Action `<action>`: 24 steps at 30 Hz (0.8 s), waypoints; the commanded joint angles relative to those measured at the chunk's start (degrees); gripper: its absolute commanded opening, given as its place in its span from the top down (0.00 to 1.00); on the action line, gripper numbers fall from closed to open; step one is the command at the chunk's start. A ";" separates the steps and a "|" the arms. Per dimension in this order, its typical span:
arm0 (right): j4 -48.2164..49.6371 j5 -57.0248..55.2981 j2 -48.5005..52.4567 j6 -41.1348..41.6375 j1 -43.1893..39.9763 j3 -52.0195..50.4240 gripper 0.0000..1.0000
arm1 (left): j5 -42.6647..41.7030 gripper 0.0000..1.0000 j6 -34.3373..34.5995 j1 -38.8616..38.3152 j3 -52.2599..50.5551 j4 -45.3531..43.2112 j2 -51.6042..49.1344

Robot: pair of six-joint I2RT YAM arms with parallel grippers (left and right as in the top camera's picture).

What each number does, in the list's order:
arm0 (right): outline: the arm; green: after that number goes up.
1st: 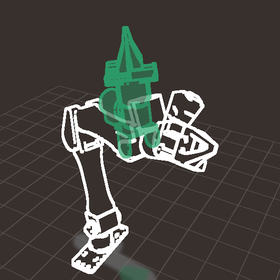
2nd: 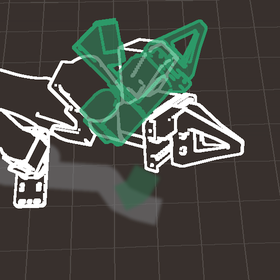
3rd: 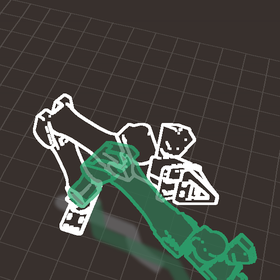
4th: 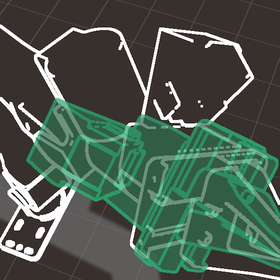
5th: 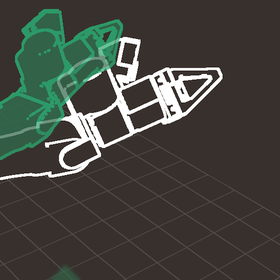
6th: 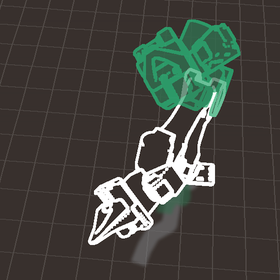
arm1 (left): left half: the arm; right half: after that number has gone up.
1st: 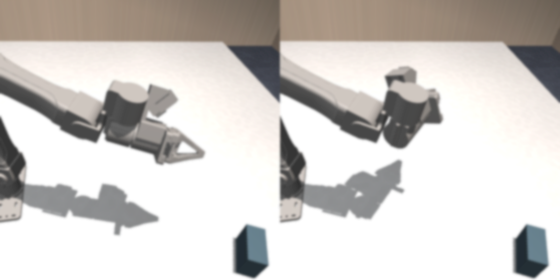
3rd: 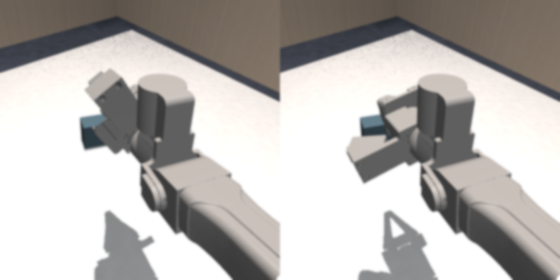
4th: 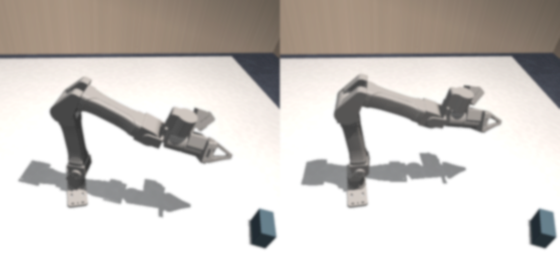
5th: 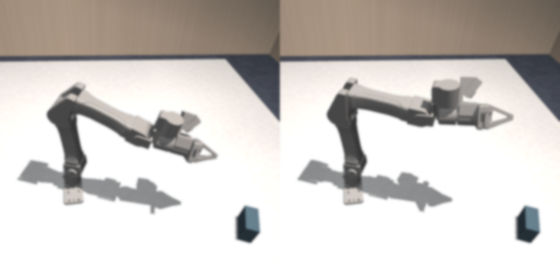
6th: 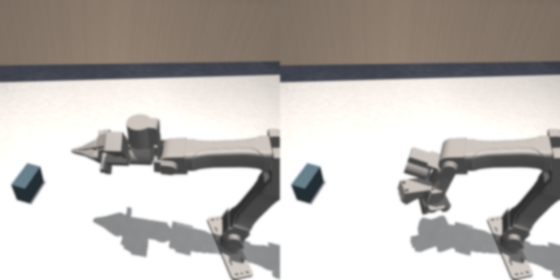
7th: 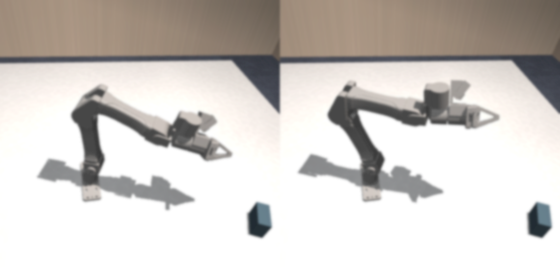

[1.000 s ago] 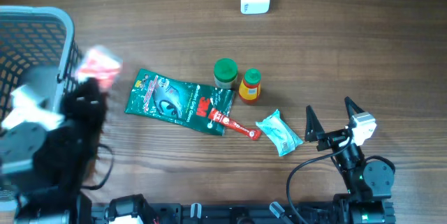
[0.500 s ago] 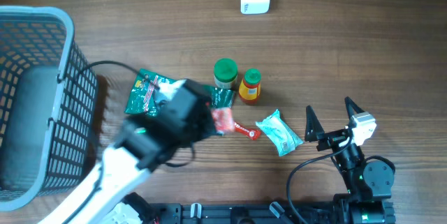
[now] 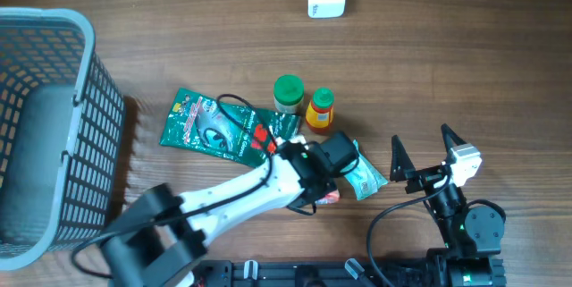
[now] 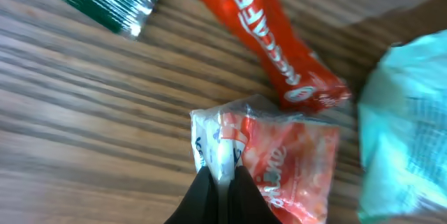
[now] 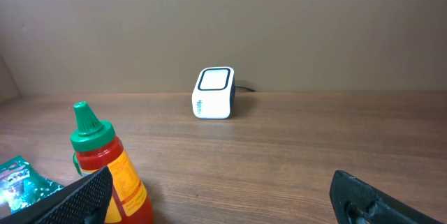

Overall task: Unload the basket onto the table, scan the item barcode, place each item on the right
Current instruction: 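Carry the red-orange packet out and drop it beside the wipes pack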

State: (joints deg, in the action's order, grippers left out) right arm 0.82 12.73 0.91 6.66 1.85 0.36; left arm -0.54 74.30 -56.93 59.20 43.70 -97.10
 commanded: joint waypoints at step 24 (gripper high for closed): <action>0.13 -0.92 -0.26 0.85 0.24 -0.07 0.00 | 12.79 0.34 2.43 4.66 -0.37 -8.63 13.27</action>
State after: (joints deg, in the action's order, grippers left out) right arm 0.80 12.73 0.91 6.66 1.85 0.36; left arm 8.69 76.88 -52.12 59.09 35.14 -88.36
